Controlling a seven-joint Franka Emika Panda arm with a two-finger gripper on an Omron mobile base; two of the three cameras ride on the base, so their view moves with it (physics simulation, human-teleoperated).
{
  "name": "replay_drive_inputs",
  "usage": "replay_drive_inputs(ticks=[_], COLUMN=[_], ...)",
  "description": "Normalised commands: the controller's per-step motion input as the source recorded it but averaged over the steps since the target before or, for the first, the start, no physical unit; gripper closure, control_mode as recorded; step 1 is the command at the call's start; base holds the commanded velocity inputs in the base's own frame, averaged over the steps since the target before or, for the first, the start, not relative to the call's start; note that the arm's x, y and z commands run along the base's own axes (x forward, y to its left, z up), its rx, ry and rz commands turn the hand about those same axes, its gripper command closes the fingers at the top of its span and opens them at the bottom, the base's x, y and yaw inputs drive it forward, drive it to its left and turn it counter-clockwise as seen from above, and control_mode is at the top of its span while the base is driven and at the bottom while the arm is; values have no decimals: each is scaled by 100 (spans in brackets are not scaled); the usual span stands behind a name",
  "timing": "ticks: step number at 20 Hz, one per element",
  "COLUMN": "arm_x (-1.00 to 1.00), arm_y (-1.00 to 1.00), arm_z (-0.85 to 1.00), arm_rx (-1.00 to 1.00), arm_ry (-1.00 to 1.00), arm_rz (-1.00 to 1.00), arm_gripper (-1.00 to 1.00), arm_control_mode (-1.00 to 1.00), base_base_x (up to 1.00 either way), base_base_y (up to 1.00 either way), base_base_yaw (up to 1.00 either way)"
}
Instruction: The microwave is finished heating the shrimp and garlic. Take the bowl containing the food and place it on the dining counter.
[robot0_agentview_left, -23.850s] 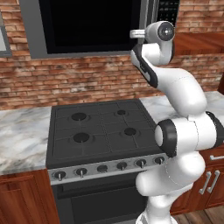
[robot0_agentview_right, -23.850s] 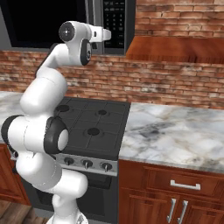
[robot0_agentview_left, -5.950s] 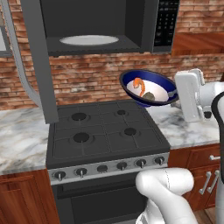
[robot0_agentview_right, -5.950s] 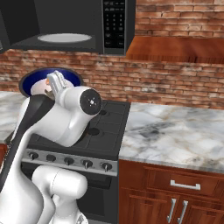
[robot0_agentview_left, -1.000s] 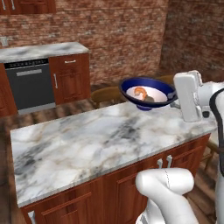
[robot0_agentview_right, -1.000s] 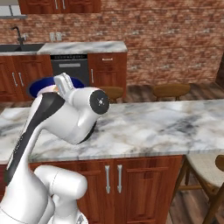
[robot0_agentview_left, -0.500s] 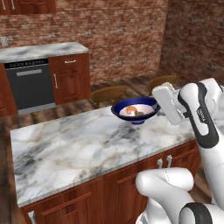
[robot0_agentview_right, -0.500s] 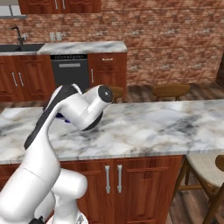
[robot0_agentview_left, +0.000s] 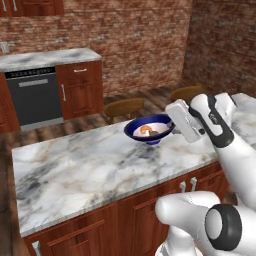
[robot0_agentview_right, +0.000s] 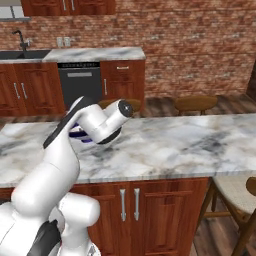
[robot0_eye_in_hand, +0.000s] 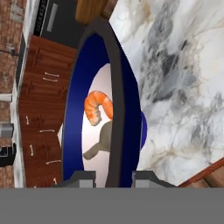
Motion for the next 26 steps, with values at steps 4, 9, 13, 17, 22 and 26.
replay_drive_inputs(ticks=[4,9,13,17,22,26], arm_x=[58,17,7,11,0,0], arm_y=[0,-1,0,0,0,0], arm_z=[-47,-83,-74,-56,-45,-36], arm_rx=[0,0,0,0,0,0], arm_ry=[0,2,2,0,0,0], arm_rz=[2,7,7,6,3,0], arm_gripper=[100,100,100,100,100,100], arm_control_mode=[-100,-100,-100,-100,-100,-100], base_base_x=[0,0,0,0,0,0], base_base_y=[0,0,0,0,0,0], base_base_yaw=[0,0,0,0,0,0])
